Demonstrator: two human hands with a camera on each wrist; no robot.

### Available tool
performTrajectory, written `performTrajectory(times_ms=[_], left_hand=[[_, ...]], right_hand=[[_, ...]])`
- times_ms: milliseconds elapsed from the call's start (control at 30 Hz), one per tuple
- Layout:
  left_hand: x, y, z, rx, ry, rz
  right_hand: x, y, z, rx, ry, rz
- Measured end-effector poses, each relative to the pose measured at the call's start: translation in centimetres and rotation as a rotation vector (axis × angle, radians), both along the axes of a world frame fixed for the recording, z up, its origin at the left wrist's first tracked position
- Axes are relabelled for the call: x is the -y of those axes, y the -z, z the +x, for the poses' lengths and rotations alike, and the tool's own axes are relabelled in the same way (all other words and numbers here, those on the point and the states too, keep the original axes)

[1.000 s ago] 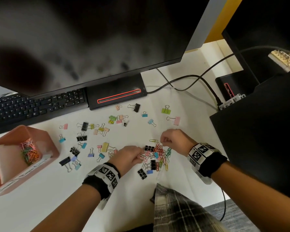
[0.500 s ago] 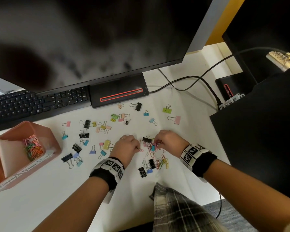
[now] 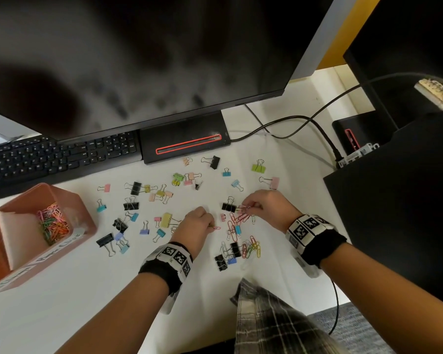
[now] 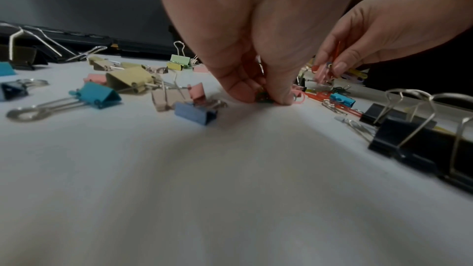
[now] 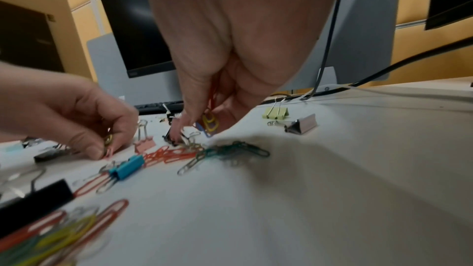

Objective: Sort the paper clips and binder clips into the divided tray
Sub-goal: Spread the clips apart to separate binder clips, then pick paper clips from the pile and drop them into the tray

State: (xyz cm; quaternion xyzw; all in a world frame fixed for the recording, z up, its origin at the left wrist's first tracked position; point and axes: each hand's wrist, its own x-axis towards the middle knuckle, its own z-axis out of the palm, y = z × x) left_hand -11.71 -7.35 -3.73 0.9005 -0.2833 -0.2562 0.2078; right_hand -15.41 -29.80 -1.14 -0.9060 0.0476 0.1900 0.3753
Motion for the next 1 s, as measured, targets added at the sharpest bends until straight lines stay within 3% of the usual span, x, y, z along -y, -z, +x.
performTrajectory(times_ms=[200, 433, 600, 767, 1000], left_hand=[[-0.1, 0.3, 0.3, -0.022, -0.026, 0.013], [0.1, 0.0, 0.6, -0.055, -0.039, 0.035], [-2.3, -4.1, 1.3, -0.014, -0.209, -0.181], [-11.3, -9.5, 3.0, 0.133, -0.466, -0.270], [-25.4, -11.8, 5.3, 0.165, -0.843, -0.059]], right_hand=[[0.3, -0.3, -0.1, -0.047, 0.092, 0.118], [0.6, -0.8, -0.4, 0.066, 0.128, 0.064], [-1.1, -2.8, 0.6, 0.145, 0.089, 0.030], [-10.3, -7.7, 5.2, 0.276, -0.078, 0.139], [-30.0, -9.5, 11.8, 0.330, -0.337, 0.268]])
